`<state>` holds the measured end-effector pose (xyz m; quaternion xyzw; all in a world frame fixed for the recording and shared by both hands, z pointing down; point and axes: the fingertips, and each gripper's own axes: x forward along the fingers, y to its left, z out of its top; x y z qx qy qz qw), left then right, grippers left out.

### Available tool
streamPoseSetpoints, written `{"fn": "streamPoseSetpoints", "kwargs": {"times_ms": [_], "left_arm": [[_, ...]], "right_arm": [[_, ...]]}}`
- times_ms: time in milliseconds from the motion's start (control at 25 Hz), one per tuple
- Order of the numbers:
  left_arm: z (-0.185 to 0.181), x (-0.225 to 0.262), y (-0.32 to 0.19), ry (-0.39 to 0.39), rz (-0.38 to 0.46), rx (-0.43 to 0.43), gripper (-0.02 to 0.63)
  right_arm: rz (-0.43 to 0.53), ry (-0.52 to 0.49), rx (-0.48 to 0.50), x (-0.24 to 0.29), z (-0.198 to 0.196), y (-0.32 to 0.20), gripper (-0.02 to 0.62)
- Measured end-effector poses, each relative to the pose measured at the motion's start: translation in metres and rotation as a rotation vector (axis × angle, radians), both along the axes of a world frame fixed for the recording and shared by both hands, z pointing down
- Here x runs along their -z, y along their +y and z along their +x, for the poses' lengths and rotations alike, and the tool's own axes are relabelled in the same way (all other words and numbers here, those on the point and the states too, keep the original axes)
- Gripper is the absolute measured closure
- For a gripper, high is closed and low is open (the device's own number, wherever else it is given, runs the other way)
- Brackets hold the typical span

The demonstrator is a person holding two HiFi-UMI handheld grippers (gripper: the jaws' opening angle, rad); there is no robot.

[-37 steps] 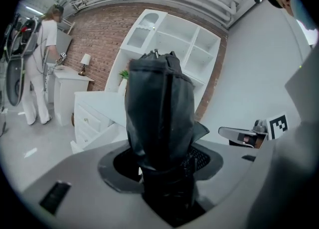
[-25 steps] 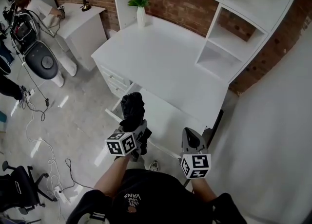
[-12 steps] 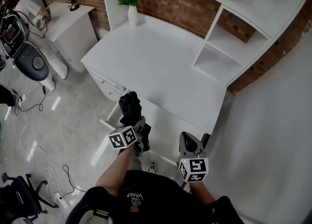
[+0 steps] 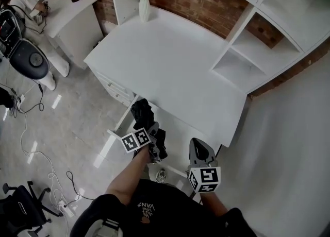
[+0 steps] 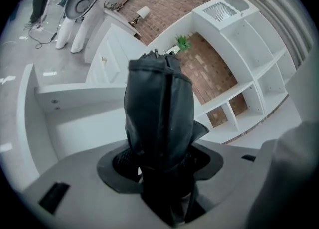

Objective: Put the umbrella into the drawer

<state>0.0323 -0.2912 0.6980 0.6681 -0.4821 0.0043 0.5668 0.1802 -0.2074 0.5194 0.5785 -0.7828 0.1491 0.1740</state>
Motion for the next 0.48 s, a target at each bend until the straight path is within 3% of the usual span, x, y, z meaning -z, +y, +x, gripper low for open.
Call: {"fn": "streamPoseSetpoints", "kwargs": {"times_ms": [280, 480], "left_arm": [[0.0, -0.042, -0.01, 0.025, -0.141, 0.007, 0.373], [-0.001, -0.068, -0.017, 0.016, -0.198, -0.006, 0.373]], "right_arm": [[-0.04, 0.0, -0.017, -0.01, -0.012, -0.017, 0.595], [-0.068, 0.01, -0.03, -0.02, -0.018, -0.028, 0.595]]}}
